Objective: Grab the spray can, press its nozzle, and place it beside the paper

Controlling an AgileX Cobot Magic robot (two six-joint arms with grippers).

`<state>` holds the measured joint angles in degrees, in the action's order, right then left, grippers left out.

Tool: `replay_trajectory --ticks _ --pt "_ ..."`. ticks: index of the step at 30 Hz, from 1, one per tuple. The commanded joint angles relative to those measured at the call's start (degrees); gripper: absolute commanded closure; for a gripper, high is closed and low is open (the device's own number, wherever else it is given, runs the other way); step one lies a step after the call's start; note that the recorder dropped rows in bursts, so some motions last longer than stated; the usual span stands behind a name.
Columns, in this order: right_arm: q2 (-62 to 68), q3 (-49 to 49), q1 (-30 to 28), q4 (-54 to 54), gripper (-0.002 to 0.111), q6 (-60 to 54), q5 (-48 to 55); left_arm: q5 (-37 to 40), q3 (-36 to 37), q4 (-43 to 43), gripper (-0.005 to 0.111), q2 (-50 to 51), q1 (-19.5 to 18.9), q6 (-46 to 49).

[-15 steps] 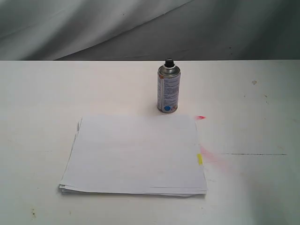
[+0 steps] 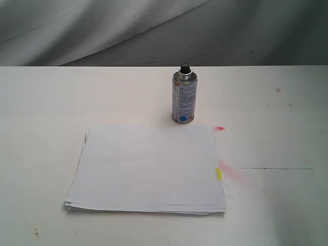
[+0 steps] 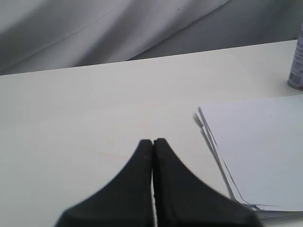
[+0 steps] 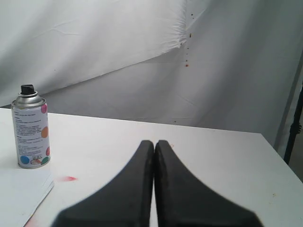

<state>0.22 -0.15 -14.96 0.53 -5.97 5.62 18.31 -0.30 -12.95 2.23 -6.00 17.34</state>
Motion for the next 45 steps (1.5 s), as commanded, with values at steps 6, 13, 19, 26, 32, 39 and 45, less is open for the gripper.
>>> replay_trajectory --ticks 6,13,19,26,32,39,45 --pt "-0.2 0.1 -0.5 0.1 0.108 0.3 -0.1 -0.4 0.3 0.0 0.107 -0.1 0.3 -0.6" --pt "-0.2 0.1 -0.5 0.1 0.108 0.2 0.0 -0.4 0.3 0.0 0.107 -0.1 0.3 -0.6" --pt "0.5 -4.8 -0.5 0.5 0.108 0.2 2.8 -0.4 0.3 0.0 0.107 -0.1 0.3 -0.6" --pt "16.5 -17.2 -0.5 -0.1 0.108 0.2 2.6 -0.4 0.3 0.0 0.107 -0.1 0.3 -0.6" --pt "35.9 -23.0 3.0 -1.0 0.108 0.8 -8.9 -0.4 0.3 0.0 0.107 -0.1 0.3 -0.6" --pt "61.9 -26.7 23.7 -2.9 0.108 3.2 -30.0 -0.4 0.3 0.0 0.107 -0.1 0.3 -0.6" --pt "83.2 -29.5 25.9 -3.2 0.108 3.4 -47.9 -0.4 0.3 0.0 0.107 -0.1 0.3 -0.6"
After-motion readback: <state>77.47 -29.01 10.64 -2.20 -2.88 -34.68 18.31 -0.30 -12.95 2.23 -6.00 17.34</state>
